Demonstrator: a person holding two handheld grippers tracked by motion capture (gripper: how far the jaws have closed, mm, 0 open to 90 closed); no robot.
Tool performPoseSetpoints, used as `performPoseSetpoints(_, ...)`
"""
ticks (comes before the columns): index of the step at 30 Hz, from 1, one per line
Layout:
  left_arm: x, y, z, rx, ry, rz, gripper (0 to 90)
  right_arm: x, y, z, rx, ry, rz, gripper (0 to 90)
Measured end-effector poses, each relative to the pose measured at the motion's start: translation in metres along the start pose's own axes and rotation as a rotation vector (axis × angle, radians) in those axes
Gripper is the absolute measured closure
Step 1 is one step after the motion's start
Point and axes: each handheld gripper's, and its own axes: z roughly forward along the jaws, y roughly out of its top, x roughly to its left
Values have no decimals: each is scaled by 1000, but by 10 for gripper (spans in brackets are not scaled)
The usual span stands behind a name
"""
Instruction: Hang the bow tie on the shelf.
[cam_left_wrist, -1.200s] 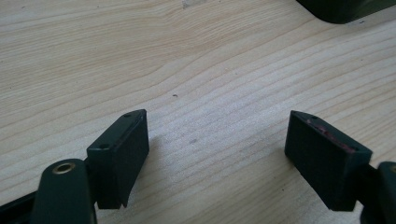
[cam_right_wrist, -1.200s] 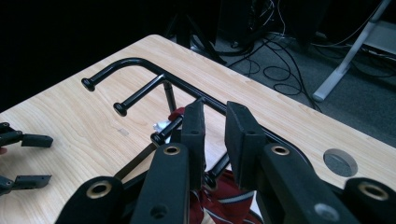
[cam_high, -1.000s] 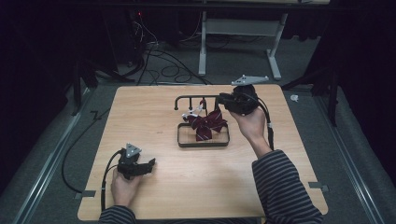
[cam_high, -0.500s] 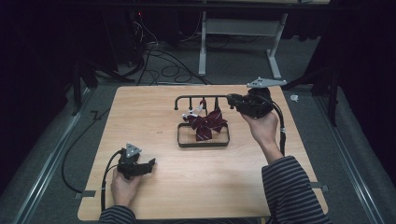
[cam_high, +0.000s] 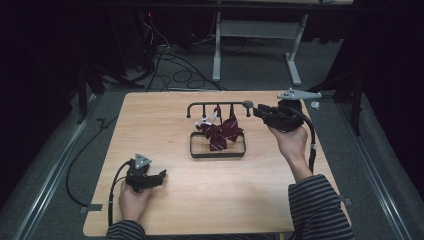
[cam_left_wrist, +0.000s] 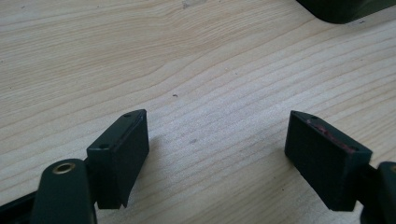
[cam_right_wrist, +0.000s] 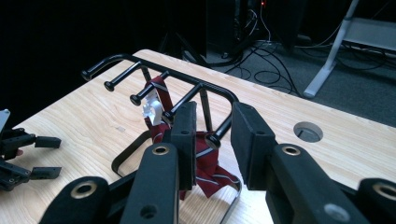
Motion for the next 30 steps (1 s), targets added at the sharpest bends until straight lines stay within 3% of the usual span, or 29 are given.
performPoseSetpoints(30,0,0,0,1,-1,1,223,-15,-34,-34,-25,-17,52,713)
